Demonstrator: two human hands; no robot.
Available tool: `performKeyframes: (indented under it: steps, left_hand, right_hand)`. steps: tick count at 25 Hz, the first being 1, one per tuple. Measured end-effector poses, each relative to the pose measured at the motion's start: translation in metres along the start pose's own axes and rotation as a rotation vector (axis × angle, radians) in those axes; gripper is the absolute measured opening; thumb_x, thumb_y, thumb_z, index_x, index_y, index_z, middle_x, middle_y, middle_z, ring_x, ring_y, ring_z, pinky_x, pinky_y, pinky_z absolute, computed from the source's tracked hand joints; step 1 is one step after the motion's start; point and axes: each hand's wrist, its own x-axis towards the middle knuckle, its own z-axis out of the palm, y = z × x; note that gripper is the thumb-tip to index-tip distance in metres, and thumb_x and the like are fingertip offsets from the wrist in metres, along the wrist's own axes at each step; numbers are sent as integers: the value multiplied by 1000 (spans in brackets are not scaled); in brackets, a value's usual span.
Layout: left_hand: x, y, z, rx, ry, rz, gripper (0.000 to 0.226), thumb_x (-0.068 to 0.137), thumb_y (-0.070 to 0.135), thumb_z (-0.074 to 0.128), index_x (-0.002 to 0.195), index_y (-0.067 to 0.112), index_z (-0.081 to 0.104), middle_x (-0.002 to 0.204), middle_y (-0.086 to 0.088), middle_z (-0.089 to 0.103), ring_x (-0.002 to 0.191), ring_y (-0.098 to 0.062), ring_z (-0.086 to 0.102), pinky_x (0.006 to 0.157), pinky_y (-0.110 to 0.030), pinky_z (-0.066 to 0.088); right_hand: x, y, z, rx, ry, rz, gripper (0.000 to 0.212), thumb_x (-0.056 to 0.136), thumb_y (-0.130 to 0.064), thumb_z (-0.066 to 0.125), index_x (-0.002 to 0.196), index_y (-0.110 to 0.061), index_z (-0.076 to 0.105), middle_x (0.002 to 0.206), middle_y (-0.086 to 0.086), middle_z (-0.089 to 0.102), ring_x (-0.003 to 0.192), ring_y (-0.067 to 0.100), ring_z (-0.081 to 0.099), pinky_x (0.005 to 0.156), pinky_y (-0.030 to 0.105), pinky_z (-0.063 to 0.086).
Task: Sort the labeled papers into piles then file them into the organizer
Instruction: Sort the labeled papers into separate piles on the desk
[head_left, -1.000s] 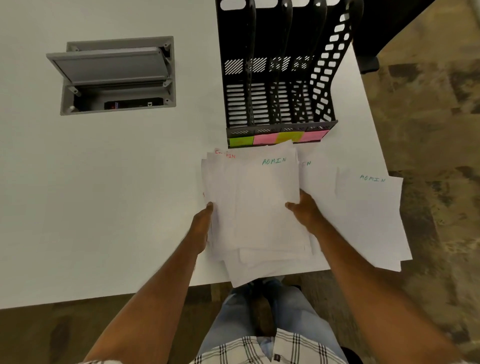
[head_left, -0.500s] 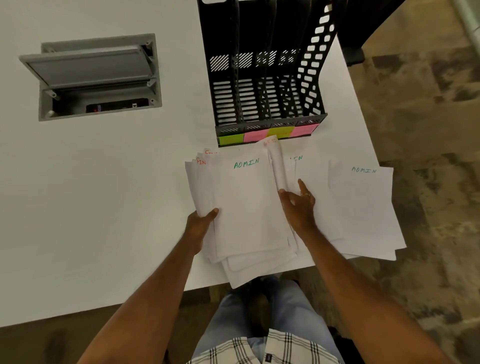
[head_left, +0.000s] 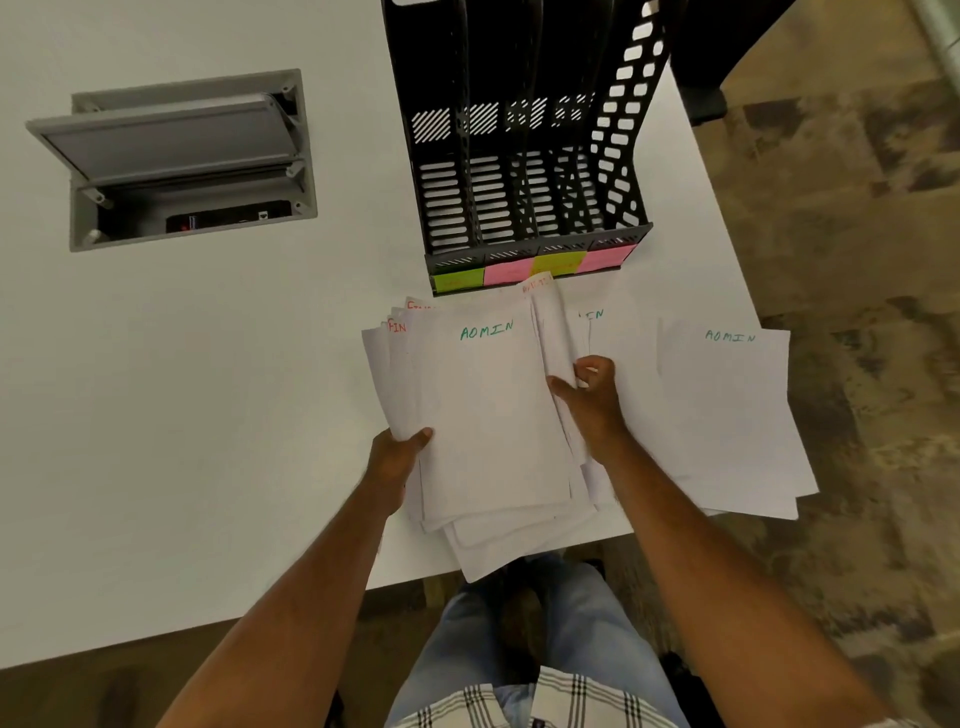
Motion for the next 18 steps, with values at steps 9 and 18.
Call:
performKeyframes:
  steps: [9,18]
  left_hand:
    - [-1,1,-2,5,-11,-1,48,90,22,73,133,10,54,117,-3,60,103,-27,53,90,-39,41]
    - [-6,1,-9,-31,-98,-12,44,92,16,71,131,2,57,130,-14,66,116,-34,62,104,-49,48]
  right_hand:
    - [-11,-59,-27,-507,231,-184,20,86,-31,73,82,-12,67,75,-1,65,81,25,59,80,36,42]
    - [-96,-33,70,-1151,1,-432,23,86,-31,64,104,-17,67,137,8,56,130,35,46,93,42,47]
